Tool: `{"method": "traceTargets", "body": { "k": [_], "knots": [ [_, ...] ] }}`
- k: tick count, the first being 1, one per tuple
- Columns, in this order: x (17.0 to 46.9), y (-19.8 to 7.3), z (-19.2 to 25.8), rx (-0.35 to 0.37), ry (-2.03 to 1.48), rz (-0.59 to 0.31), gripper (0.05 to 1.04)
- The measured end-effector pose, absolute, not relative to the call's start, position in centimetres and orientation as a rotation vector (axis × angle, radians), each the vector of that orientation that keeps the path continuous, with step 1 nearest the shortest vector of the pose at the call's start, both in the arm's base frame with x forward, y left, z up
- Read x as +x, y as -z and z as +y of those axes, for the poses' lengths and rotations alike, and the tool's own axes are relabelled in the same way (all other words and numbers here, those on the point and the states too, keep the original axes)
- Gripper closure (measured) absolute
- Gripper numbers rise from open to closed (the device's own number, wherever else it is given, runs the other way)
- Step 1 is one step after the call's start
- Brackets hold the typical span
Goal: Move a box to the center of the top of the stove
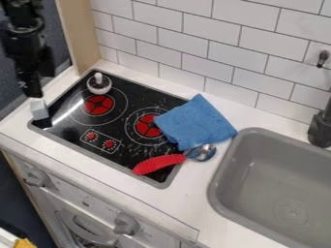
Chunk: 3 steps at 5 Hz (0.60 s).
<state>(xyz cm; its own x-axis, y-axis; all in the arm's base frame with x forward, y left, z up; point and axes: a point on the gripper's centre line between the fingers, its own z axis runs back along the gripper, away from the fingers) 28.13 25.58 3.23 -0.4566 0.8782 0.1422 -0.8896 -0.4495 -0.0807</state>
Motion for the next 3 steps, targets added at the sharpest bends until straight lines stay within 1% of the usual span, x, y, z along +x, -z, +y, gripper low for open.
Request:
{"method": "traceTargets", "body": {
  "k": [1, 2, 3],
  "knots": [
    [27.6, -1.5, 27.2, 0.128, -2.122, -0.133, 0.083],
    [27.9, 0.3, 28.0, 0.181, -2.134, -0.083, 0.083],
    [27.8, 1.7, 28.2, 0.205, -2.156, -0.045, 0.083]
  ]
}}
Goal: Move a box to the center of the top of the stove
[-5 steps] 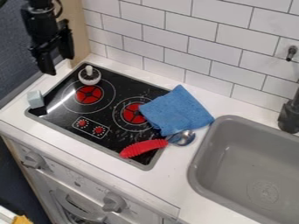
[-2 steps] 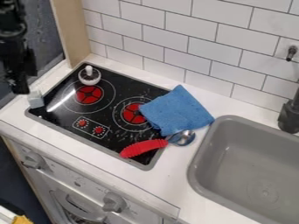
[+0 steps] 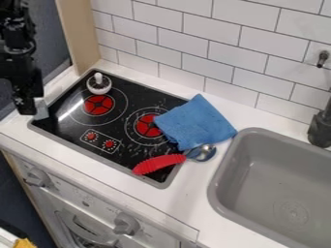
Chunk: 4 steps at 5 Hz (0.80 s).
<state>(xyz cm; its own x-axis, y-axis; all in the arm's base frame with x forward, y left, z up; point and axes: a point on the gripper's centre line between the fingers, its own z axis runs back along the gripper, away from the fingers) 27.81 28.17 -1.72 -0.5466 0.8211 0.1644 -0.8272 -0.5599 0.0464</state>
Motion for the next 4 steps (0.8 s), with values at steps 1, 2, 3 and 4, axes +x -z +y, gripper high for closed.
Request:
{"method": "traceTargets", "body": {
  "k": [1, 2, 3, 4],
  "knots": [
    [27.38, 2.76, 28.14, 0.235, -2.153, -0.023, 0.083],
    [27.1, 3.06, 27.9, 0.24, -2.153, -0.013, 0.121],
    [27.01, 3.32, 27.76, 0.235, -2.139, -0.012, 0.402],
    [26.97, 3.5, 27.5, 0.224, -2.144, -0.004, 0.579]
  ]
}}
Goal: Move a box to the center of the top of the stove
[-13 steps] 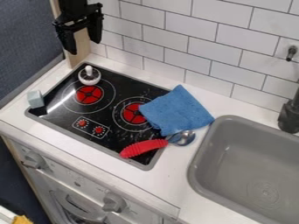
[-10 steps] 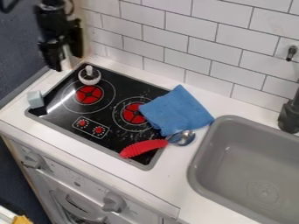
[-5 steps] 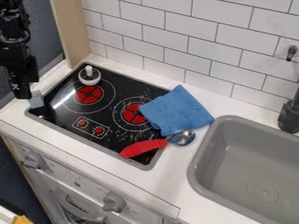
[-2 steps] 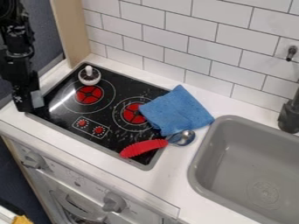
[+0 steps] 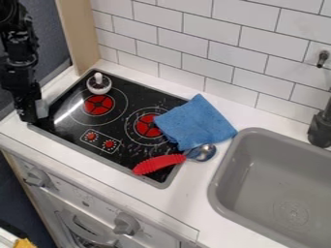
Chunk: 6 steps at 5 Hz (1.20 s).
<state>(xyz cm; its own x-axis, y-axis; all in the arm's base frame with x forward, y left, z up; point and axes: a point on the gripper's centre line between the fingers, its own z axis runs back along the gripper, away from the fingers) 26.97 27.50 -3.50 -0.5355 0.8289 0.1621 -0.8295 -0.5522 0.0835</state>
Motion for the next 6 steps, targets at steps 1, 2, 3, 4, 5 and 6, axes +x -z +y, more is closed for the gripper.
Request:
{"method": "traceTargets", "body": {
  "k": [1, 2, 3, 4, 5, 6],
  "knots": [
    [27.0, 3.5, 27.4, 0.209, -2.144, -0.004, 0.58],
    [26.8, 3.2, 27.6, 0.192, -2.139, -0.004, 0.58],
    [27.2, 0.2, 27.7, 0.141, -2.097, -0.049, 0.58],
    [27.6, -3.1, 27.1, 0.081, -2.027, -0.078, 0.58],
    [28.4, -5.3, 25.3, 0.02, -1.937, -0.09, 0.58],
    [30.3, -6.5, 22.0, 0.018, -1.795, -0.072, 0.58]
  ]
}}
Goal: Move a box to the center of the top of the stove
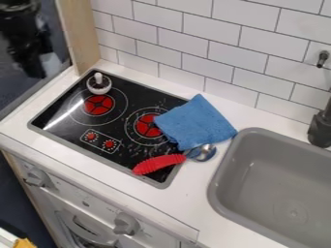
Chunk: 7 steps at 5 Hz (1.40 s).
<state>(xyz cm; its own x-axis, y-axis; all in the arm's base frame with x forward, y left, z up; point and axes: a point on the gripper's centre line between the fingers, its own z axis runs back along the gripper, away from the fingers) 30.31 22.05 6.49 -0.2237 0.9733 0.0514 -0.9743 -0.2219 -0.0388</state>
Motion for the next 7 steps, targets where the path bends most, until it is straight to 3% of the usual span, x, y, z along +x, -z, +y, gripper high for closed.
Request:
{"method": "traceTargets", "body": {
  "k": [2, 3, 4, 7],
  "knots": [
    [35.1, -6.9, 15.6, -0.023, -1.564, -0.097, 0.58],
    [37.9, -4.3, 13.9, -0.049, -1.511, -0.04, 0.58],
    [39.2, -2.8, 12.5, -0.07, -1.466, -0.058, 0.58],
    [40.6, 3.0, 12.3, 0.0, -1.444, -0.031, 0.58]
  ]
}}
